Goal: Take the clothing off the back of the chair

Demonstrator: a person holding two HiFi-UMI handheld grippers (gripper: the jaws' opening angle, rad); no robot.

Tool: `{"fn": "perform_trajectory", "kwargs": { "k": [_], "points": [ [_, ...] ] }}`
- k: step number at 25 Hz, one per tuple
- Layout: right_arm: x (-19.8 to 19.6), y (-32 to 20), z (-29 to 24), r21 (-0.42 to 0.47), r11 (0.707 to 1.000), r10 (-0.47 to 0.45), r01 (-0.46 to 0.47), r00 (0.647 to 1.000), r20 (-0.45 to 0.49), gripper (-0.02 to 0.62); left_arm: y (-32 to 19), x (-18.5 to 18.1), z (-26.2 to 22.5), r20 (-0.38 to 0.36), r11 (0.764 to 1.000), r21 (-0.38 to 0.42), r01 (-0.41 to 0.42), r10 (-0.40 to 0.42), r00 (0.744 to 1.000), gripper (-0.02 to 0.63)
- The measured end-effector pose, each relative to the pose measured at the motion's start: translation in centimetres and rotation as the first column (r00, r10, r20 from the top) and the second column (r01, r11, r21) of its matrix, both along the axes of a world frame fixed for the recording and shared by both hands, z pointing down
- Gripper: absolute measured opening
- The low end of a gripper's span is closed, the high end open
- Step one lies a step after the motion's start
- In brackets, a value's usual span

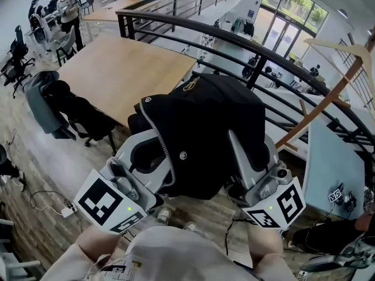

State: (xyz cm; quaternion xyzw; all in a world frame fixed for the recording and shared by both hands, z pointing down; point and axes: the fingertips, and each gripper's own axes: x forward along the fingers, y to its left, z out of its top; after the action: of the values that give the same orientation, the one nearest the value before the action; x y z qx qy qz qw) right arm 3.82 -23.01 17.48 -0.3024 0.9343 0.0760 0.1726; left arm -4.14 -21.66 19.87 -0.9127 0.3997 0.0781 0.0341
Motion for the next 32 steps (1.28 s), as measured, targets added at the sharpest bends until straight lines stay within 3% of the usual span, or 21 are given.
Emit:
{"fn": "perform_trajectory", "kwargs": {
  "k": [10, 16, 25, 32],
  "points": [
    [-8.4, 1.5, -2.0, 0.013, 0.975, -0.224, 0.224, 0.973, 0.061, 0.037, 3.4, -8.1, -2.5, 0.021, 0.977, 0.061, 0.205, -0.207, 0.978, 0.048],
    [-13.0, 2.3, -1.8, 0.033, 0.944, -0.331, 0.329, 0.941, 0.066, 0.037, 5.0, -12.3, -2.5, 0.034, 0.943, 0.057, 0.328, -0.33, 0.943, 0.048],
    [-19.3, 4.0, 0.1, -0.009, 0.887, -0.46, 0.462, 0.885, 0.071, 0.037, 8.0, -17.9, -0.6, 0.059, 0.88, 0.004, 0.476, -0.475, 0.878, 0.048],
    [-22.9, 5.4, 3.5, -0.088, 0.856, -0.508, 0.509, 0.861, 0.031, 0.037, 9.8, -20.9, 2.9, 0.063, 0.852, -0.086, 0.517, -0.514, 0.856, 0.046]
  ]
}}
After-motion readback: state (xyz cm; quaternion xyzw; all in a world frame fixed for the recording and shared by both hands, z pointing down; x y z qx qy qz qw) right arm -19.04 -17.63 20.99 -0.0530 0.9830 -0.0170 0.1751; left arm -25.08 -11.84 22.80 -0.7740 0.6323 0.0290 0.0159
